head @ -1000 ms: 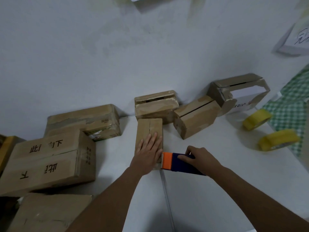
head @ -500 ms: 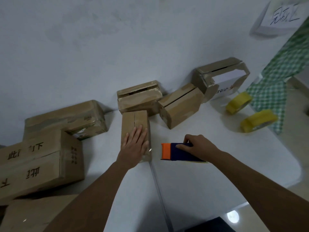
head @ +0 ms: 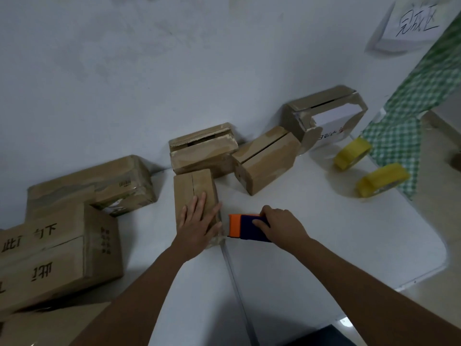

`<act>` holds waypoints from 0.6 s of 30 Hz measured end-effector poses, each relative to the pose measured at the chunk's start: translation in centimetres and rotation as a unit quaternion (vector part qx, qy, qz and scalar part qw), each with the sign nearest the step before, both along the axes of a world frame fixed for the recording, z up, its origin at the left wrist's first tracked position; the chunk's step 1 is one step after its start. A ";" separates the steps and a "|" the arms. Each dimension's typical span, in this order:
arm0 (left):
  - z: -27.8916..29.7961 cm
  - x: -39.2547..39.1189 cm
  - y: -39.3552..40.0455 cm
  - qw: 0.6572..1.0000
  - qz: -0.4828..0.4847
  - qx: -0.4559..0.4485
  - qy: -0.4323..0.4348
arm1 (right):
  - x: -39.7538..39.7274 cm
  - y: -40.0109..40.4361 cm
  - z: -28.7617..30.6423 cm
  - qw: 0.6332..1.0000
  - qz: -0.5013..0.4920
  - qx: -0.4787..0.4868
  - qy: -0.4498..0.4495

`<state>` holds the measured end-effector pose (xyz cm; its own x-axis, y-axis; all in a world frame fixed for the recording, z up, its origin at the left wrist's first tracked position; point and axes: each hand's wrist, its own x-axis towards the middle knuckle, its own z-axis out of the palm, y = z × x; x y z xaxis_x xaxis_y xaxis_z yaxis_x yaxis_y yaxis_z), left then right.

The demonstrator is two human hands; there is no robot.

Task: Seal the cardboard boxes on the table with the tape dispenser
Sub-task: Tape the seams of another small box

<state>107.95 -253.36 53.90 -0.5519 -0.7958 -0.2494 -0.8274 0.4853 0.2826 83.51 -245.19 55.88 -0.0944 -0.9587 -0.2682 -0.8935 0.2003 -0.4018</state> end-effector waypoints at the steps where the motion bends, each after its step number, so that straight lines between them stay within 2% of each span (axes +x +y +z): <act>1: 0.0 -0.1 0.1 1.000 0.004 -0.007 -0.009 | 0.0 -0.3 0.0 1.000 0.004 -0.008 0.006; 6: 0.0 -0.6 0.4 0.999 0.045 -0.012 -0.019 | 0.7 -2.3 -0.4 1.000 -0.011 0.027 -0.008; 9: -0.1 -0.2 0.8 0.998 0.058 -0.007 -0.016 | -1.2 -3.2 -0.7 0.990 -0.096 0.068 0.080; 12: -0.2 -0.2 0.9 0.998 0.054 -0.024 -0.021 | -4.6 -2.9 -0.5 0.977 -0.127 0.078 0.153; 15: -0.5 -0.7 0.7 0.997 0.048 -0.052 -0.022 | -3.4 -2.3 -1.5 0.984 -0.152 0.051 0.076; 18: -0.6 -0.5 0.5 0.998 0.053 -0.032 -0.003 | -0.9 -1.2 -2.7 0.985 -0.140 0.090 -0.036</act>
<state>107.42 -252.86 53.29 -0.4626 -0.8637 -0.1998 -0.8766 0.4120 0.2486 82.57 -246.40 53.14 -0.3233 -0.8337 -0.4477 -0.7630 0.5095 -0.3977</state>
